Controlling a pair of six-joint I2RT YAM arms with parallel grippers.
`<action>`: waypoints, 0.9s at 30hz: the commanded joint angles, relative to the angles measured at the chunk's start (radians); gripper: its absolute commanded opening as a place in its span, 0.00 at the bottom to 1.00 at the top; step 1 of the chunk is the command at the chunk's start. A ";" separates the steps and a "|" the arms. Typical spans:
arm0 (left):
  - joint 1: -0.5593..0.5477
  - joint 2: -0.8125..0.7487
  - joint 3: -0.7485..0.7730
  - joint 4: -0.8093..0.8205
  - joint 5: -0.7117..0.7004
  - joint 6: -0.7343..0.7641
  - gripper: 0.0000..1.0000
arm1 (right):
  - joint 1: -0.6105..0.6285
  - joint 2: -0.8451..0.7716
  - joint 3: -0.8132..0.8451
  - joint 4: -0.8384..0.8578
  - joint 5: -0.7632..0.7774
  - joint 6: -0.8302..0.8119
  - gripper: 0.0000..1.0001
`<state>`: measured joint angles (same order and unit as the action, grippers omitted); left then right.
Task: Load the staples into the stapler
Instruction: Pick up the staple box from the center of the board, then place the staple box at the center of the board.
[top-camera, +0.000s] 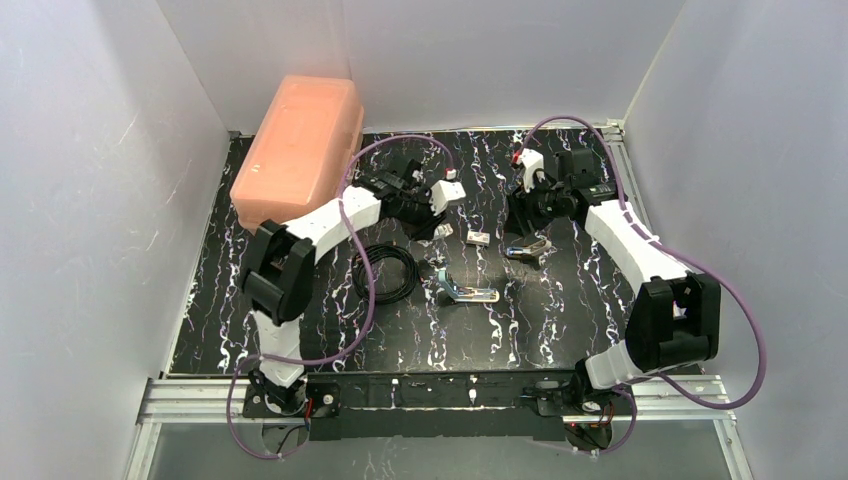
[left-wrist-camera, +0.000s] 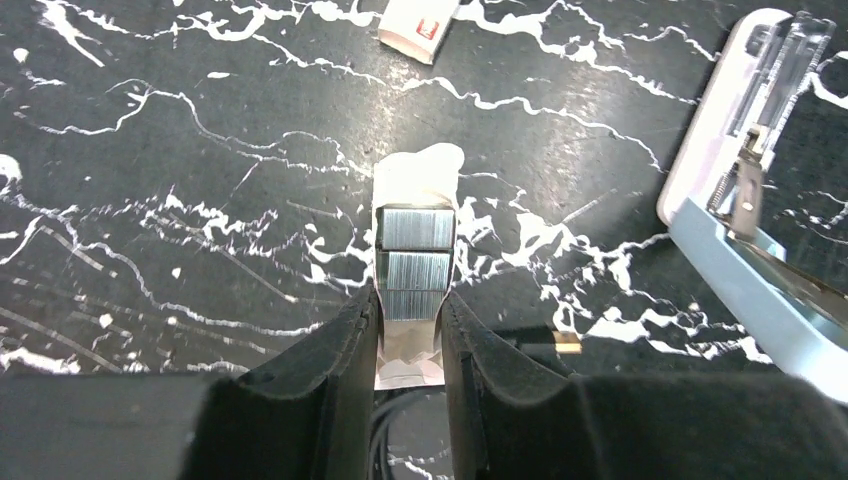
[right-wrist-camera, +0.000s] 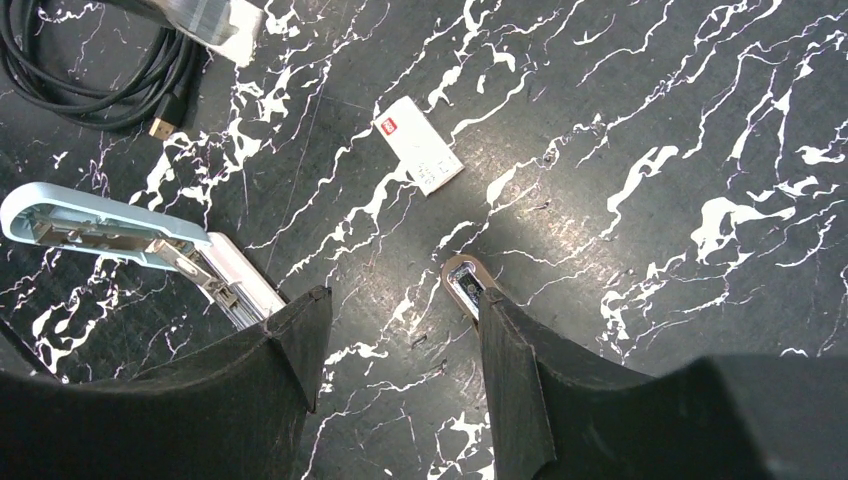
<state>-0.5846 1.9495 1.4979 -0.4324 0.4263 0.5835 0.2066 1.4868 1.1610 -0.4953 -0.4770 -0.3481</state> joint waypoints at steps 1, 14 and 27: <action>-0.001 -0.190 -0.102 -0.052 -0.009 0.009 0.14 | -0.005 -0.047 -0.017 -0.022 0.007 -0.022 0.63; -0.042 -0.553 -0.506 -0.060 0.007 0.013 0.13 | -0.005 -0.084 -0.001 -0.079 0.003 -0.060 0.63; -0.133 -0.629 -0.615 0.000 0.012 -0.010 0.11 | -0.005 -0.180 -0.090 -0.117 0.101 -0.094 0.63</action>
<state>-0.6903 1.3476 0.9100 -0.4404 0.4187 0.5819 0.2050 1.3525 1.0943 -0.5892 -0.4095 -0.4141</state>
